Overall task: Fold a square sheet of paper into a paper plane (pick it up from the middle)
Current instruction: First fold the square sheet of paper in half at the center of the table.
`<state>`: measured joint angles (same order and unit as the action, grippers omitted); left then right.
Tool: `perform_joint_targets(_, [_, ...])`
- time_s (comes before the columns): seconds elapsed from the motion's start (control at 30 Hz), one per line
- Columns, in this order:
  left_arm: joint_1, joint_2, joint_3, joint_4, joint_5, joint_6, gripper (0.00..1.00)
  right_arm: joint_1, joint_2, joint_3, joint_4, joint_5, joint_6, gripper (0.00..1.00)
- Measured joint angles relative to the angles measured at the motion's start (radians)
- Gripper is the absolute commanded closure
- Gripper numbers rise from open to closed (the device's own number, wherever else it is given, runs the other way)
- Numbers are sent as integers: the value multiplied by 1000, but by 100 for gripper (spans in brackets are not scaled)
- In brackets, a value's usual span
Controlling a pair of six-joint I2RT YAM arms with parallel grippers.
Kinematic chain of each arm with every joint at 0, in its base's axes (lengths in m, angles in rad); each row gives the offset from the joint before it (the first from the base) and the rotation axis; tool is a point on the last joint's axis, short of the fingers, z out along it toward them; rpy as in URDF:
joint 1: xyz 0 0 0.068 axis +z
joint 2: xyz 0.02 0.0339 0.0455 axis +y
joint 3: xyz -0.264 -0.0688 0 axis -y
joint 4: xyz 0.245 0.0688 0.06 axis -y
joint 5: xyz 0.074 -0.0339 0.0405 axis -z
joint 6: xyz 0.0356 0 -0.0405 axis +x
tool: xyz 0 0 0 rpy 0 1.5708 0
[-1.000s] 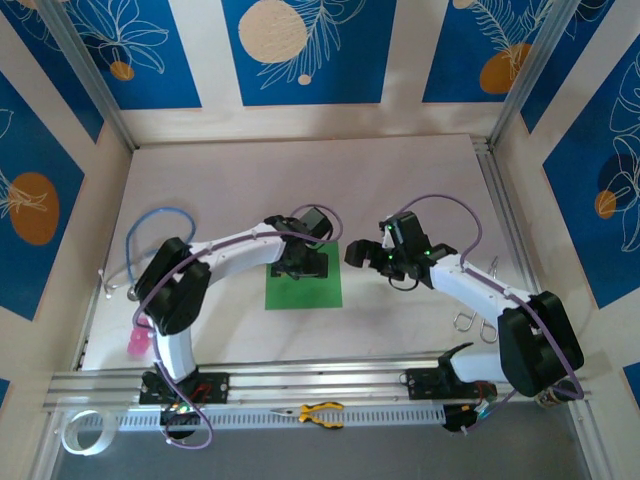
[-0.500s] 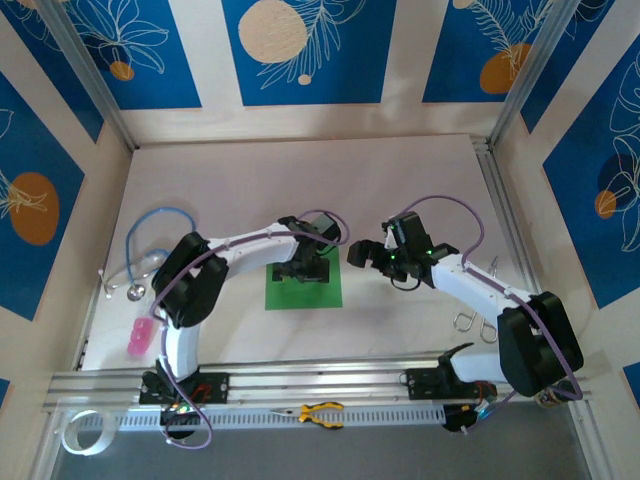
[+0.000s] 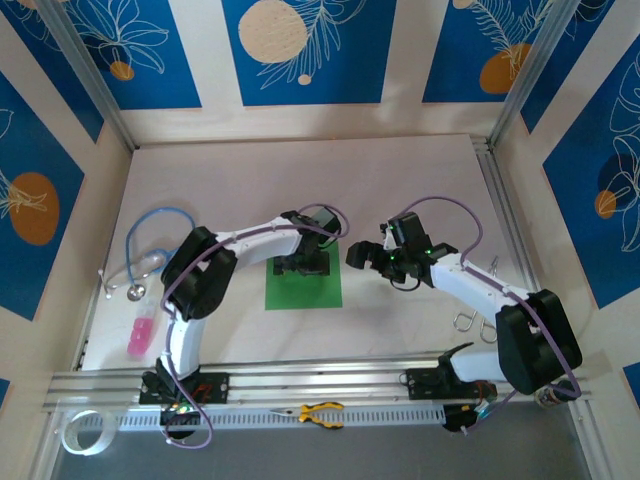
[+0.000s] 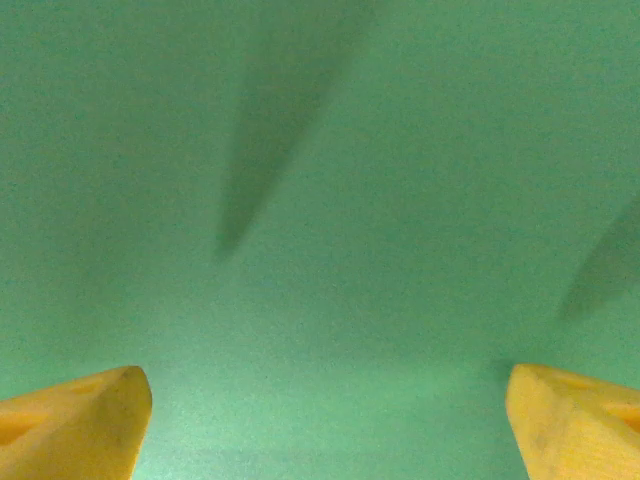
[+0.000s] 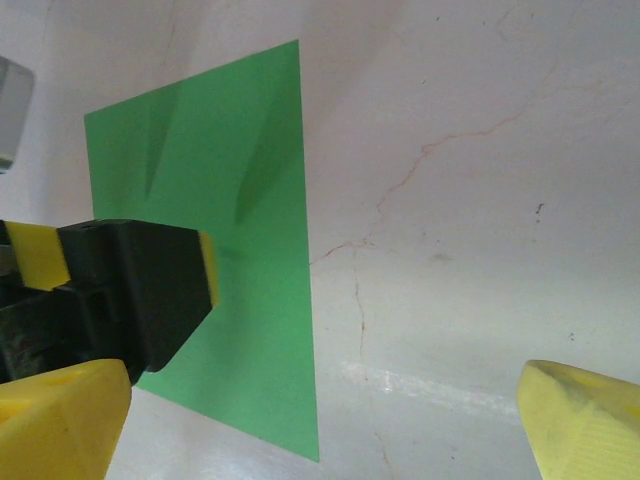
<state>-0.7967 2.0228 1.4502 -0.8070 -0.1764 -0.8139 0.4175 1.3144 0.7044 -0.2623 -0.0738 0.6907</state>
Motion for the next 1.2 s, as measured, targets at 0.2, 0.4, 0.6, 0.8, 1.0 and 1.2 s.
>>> perform_joint_targets(0.2, [0,10,0,12,9,0,8,0,2,0,-1,-13,0,1])
perform_joint_targets(0.4, [0,10,-14,37,23,0,8,0,18,0,-1,-18,0,1])
perform_joint_targets(0.6, [0,5,-31,59,26,-1,9,0,27,0,-2,-25,0,1])
perform_joint_targets(0.8, [0,-7,-52,80,26,-8,10,0,32,0,-4,-30,0,1])
perform_joint_targets(1.0, [0,-7,-53,82,26,-8,11,1,32,0,-13,-31,0,1])
perform_joint_targets(1.2, [0,-7,-53,82,26,-8,11,2,32,0,-17,-31,0,1])
